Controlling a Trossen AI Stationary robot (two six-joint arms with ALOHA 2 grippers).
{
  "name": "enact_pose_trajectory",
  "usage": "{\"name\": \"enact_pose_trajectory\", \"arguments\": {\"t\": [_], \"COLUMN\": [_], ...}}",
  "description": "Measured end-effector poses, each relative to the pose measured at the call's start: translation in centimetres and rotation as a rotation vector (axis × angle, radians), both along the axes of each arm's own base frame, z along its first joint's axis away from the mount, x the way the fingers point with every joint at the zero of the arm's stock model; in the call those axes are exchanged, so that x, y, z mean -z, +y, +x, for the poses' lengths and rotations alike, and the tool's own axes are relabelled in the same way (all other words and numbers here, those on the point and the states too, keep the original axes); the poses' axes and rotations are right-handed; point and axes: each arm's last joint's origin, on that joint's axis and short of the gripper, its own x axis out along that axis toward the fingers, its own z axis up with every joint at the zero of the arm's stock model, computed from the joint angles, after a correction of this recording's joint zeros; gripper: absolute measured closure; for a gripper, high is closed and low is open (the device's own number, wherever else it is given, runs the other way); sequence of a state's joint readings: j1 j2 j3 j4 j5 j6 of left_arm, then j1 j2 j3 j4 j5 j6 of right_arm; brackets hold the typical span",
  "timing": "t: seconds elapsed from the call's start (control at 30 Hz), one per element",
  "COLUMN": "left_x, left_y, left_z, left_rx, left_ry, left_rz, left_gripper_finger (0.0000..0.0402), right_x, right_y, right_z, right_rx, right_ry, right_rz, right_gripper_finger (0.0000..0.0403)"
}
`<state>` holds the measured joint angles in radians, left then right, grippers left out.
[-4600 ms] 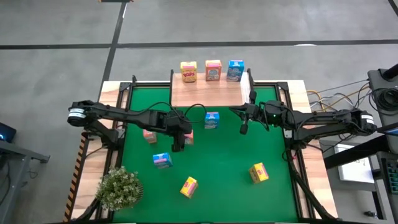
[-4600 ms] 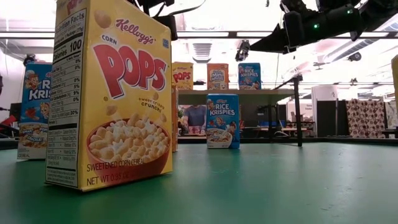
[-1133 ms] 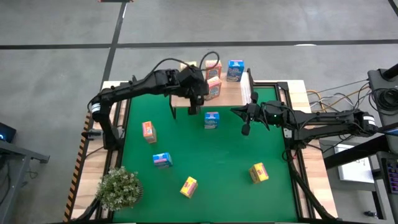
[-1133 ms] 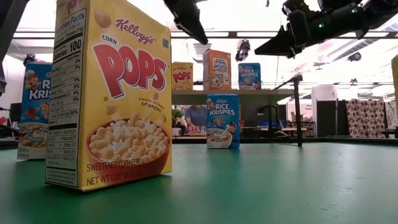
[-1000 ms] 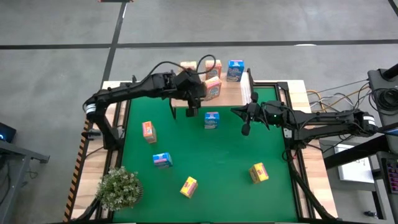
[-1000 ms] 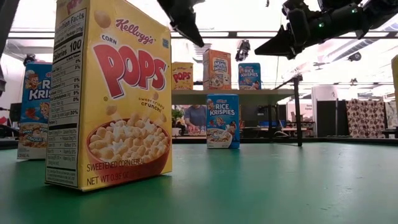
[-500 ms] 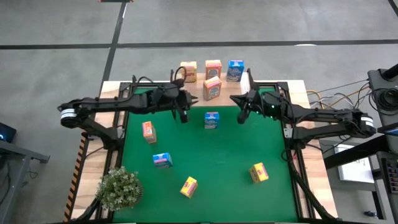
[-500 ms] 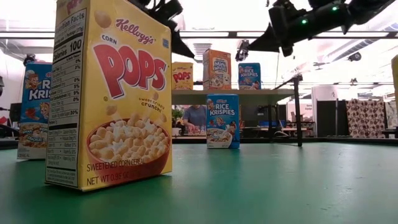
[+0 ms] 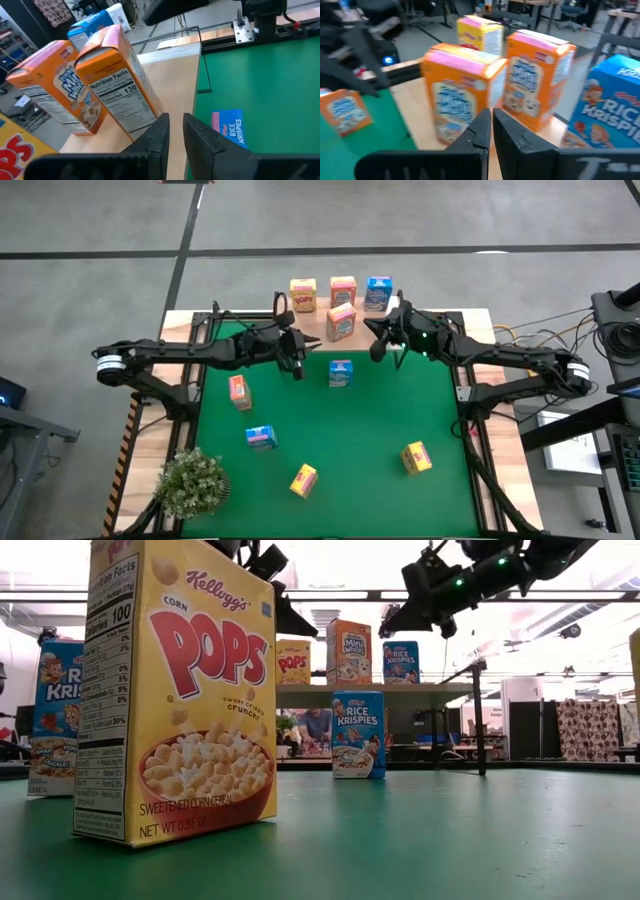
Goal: Stack cereal on shelf
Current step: Put the right orange cereal box on the shelf aligned with the other orange cereal box
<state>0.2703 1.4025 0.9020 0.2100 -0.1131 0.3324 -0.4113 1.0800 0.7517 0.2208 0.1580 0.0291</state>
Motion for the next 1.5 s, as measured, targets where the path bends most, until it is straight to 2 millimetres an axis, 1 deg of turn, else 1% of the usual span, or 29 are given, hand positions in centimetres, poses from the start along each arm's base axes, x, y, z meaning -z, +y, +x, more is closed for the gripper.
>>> {"name": "enact_pose_trajectory", "arguments": {"t": [0.1,0.23,0.4,0.63,0.83,1.07,1.5], "left_x": [0.2,1.0,2.1,2.4,2.1,1.9,3.5], "left_y": [0.6,1.9,3.0,3.1,3.2,3.3,3.8], "left_z": [0.3,0.7,1.3,1.6,1.6,1.8,2.9], "left_rx": [-0.014,-0.052,-0.077,-0.078,-0.081,-0.086,-0.092], "left_ry": [-0.023,-0.026,-0.029,-0.042,-0.074,-0.112,-0.125], "left_rz": [0.009,0.010,0.005,0.009,0.007,0.008,0.009], "left_gripper_finger": [0.0364,0.0364,0.0364,0.0364,0.0364,0.0364,0.0364], "right_x": [0.1,0.5,1.3,1.9,2.4,2.2,2.2], "right_y": [-1.0,-2.2,-3.1,-3.5,-3.8,-3.8,-3.7], "right_z": [0.0,-0.1,0.0,1.0,1.7,1.6,1.7], "right_rx": [0.035,0.075,0.087,0.009,0.002,-0.016,-0.040], "right_ry": [0.018,0.042,0.078,0.069,0.075,0.071,0.088], "right_rz": [0.007,0.009,0.004,-0.018,-0.039,-0.046,-0.059], "right_gripper_finger": [0.0394,0.0394,0.0394,0.0394,0.0394,0.0394,0.0394]}}
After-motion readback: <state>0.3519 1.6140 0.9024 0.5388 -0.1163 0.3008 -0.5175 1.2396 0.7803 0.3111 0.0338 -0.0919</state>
